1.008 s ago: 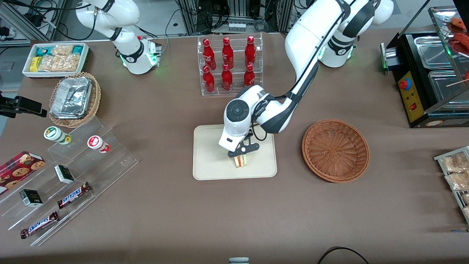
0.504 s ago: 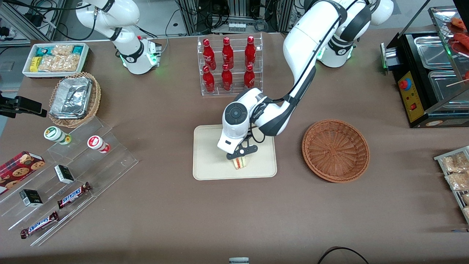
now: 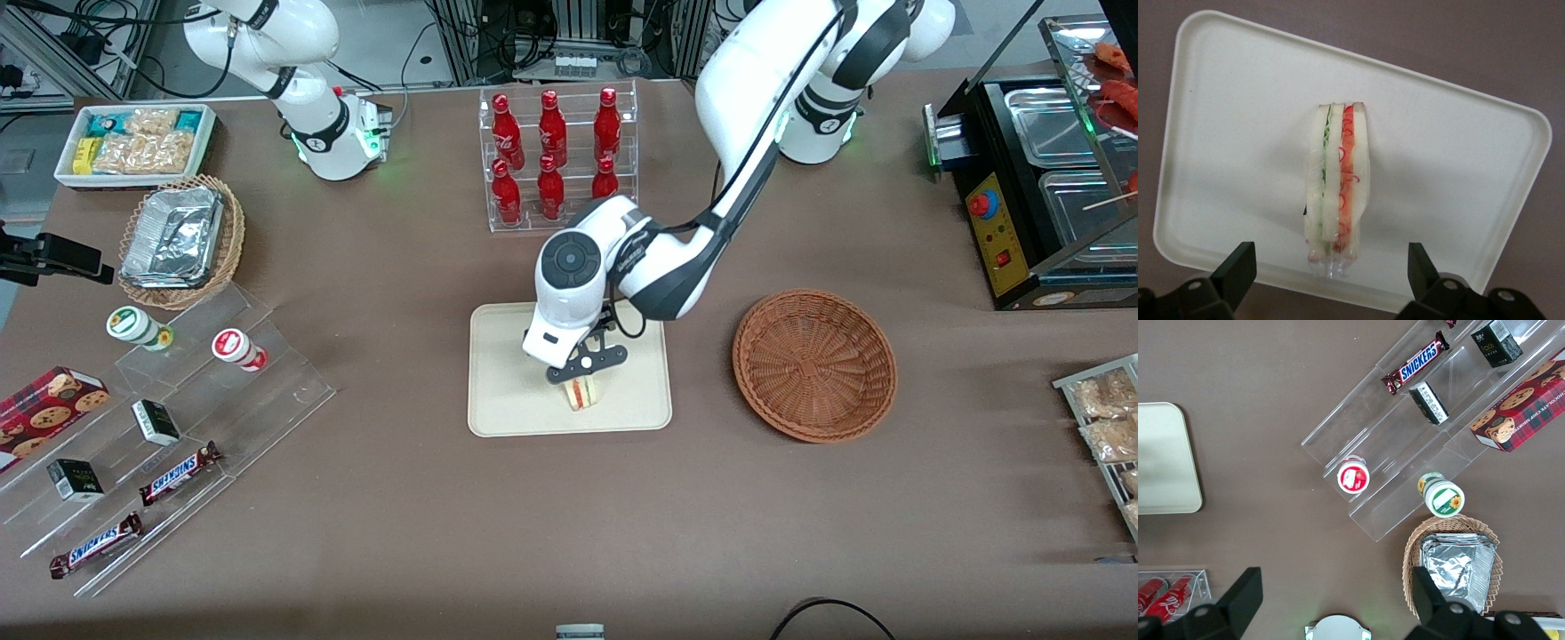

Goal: Place sandwich from basket to tray
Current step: 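Lower the sandwich onto the tray center with the left gripper, then open the left gripper and release the sandwich on the tray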

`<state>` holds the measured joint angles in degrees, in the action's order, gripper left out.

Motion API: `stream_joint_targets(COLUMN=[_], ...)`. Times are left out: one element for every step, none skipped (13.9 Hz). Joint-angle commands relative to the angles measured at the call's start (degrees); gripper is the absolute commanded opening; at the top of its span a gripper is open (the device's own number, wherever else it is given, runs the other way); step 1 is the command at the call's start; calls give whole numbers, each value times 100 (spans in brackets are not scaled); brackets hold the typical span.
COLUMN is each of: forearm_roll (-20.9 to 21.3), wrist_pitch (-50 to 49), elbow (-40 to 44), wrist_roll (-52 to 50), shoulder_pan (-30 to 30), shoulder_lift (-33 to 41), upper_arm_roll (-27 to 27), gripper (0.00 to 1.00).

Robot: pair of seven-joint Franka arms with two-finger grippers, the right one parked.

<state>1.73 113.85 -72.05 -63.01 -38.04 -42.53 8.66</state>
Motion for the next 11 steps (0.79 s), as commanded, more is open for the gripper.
stream_joint_targets(forearm_roll=[20,20,11,46,81,64,99,82,38,37,46], wrist_pitch=[-643,-740,-785,-837,-890,-1004,-1109,-1163,-1198,-1277,-1373], elbow=[339,367,367,358,358,341,332,332,306,244,166], wrist_roll=[-36,-45,-45,-1,199,280,298,333,385,438,595], shoulder_pan=[-2,50,94,112,208,253,271,419,638,770,798], shoulder_lift=[306,394,481,552,622,727,798,877,974,1044,1114], upper_arm_roll=[-57,-58,-58,-66,-75,-66,-84,-110,-110,-93,-101], gripper=[100,100,100,100,100,100,100,100,100,100,100])
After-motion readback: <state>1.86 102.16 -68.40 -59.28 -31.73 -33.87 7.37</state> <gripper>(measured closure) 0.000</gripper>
